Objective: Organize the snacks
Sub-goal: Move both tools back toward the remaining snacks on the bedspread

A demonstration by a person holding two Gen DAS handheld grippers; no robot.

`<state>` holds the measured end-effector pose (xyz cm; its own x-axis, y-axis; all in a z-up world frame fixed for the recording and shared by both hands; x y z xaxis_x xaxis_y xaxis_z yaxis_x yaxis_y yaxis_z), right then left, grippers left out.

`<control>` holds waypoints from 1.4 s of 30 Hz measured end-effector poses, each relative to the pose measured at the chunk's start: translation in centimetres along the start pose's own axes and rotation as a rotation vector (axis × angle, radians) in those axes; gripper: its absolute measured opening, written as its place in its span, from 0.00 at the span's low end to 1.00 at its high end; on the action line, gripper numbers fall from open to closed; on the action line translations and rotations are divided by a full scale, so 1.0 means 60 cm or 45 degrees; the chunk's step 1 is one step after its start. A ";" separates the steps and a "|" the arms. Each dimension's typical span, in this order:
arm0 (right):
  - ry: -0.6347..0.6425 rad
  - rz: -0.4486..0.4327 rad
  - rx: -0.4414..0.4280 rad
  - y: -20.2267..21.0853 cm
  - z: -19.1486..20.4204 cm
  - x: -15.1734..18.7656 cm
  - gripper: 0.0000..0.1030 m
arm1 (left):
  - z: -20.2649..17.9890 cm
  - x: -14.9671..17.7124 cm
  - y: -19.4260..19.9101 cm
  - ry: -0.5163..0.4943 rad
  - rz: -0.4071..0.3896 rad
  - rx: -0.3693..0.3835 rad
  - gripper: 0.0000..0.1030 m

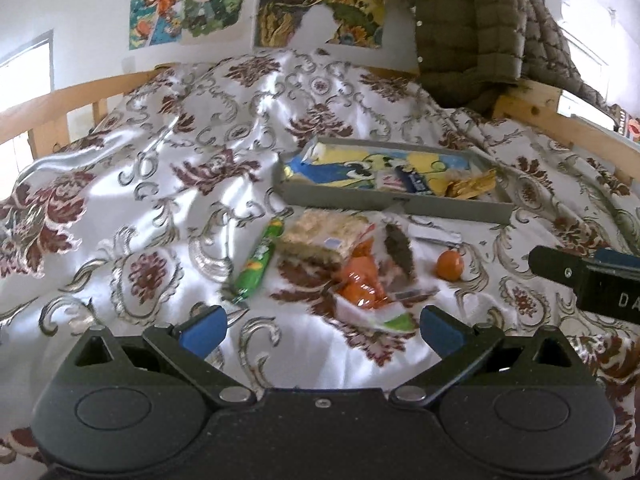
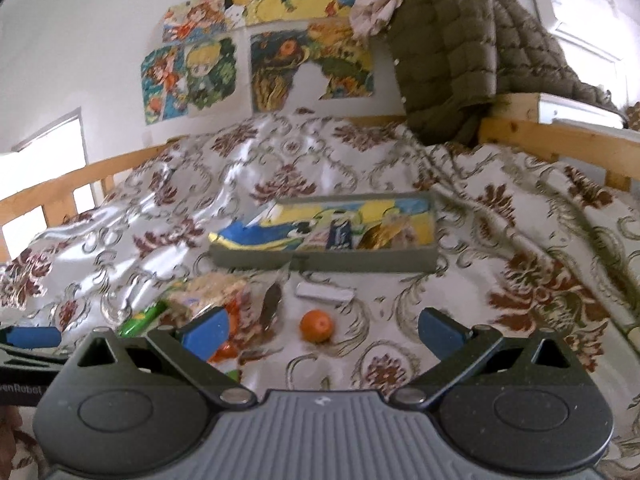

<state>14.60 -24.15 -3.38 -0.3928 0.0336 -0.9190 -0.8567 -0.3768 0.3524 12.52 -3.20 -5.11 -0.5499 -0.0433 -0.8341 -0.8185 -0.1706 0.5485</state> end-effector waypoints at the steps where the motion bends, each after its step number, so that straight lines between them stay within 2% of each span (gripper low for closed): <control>1: 0.003 0.016 -0.007 -0.004 0.004 0.004 1.00 | 0.003 0.002 -0.002 0.004 0.005 -0.008 0.99; 11: 0.018 0.151 -0.040 -0.034 0.027 0.046 1.00 | 0.024 0.016 -0.024 0.067 0.077 -0.074 0.99; 42: -0.013 0.184 -0.072 -0.044 0.030 0.051 1.00 | 0.023 0.013 -0.043 0.087 0.103 -0.115 0.99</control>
<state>15.04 -21.40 -6.80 -0.5145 -0.0154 -0.8573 -0.7706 -0.4301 0.4703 13.96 -1.43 -7.06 -0.5984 -0.1266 -0.7912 -0.7521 -0.2518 0.6091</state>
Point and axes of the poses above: each gripper's, at about its wrist camera, not at the fingertips, and y roughly against the way its jaws point, z to its left, x to its underside, the point moved 10 cm from there along -y, roughly the way its jaws point, and after that the axes turned 11 degrees about -x, right-handed, at the moved point
